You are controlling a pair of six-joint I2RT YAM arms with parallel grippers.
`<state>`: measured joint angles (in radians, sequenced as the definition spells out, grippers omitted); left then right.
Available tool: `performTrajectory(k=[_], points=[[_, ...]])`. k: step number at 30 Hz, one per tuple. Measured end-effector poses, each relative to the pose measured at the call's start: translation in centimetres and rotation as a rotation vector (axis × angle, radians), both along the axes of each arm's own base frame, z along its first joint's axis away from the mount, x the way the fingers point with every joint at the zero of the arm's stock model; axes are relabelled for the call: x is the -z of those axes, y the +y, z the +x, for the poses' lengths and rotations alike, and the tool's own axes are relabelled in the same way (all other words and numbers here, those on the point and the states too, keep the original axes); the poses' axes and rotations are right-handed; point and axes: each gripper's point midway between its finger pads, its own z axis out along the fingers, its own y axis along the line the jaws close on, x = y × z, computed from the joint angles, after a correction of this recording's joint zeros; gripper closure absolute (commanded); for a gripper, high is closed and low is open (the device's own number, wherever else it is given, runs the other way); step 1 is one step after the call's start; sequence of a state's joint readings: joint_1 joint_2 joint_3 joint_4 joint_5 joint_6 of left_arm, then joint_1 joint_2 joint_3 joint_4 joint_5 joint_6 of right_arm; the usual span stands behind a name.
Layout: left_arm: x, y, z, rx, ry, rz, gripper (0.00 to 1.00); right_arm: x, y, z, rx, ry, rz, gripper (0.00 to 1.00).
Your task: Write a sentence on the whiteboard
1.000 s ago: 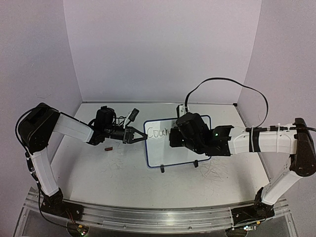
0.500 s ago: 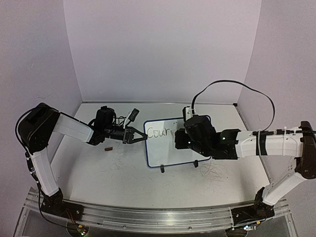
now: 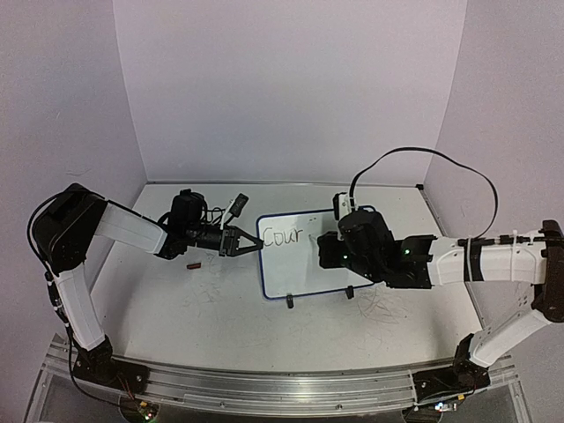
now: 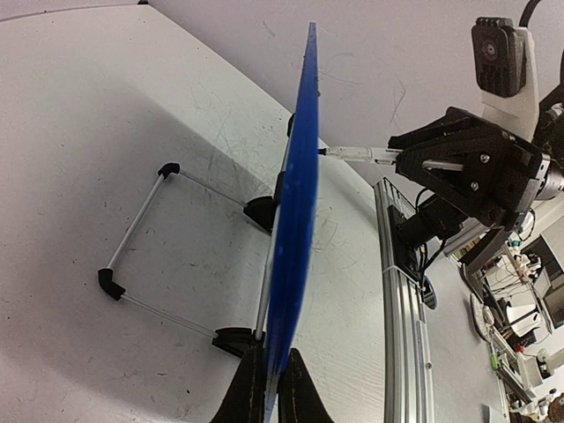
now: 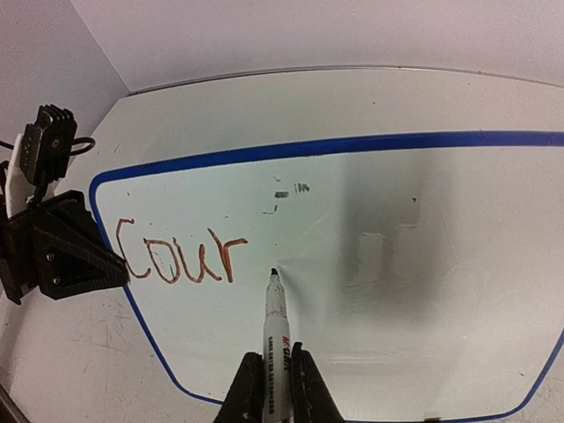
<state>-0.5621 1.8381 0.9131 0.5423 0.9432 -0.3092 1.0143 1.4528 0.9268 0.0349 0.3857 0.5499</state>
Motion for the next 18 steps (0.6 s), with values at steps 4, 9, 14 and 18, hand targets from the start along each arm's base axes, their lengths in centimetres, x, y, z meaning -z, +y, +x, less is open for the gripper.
performTrajectory(k=[4,9,14,18], points=[[0.0,0.0,0.0,0.0,0.0,0.0,1.0,-0.3,0.0,0.5,0.014,-0.01,0.007,1.0],[0.0,0.0,0.0,0.0,0.0,0.0,1.0,-0.6,-0.2,0.9,0.032,-0.021,0.011,1.0],[0.0,0.0,0.0,-0.001,0.001,0.0,1.0,-0.5,-0.3,1.3,0.043,-0.02,0.007,1.0],[0.0,0.0,0.0,-0.001,0.0,0.001,1.0,-0.7,0.2,1.5,0.038,-0.022,0.01,1.0]])
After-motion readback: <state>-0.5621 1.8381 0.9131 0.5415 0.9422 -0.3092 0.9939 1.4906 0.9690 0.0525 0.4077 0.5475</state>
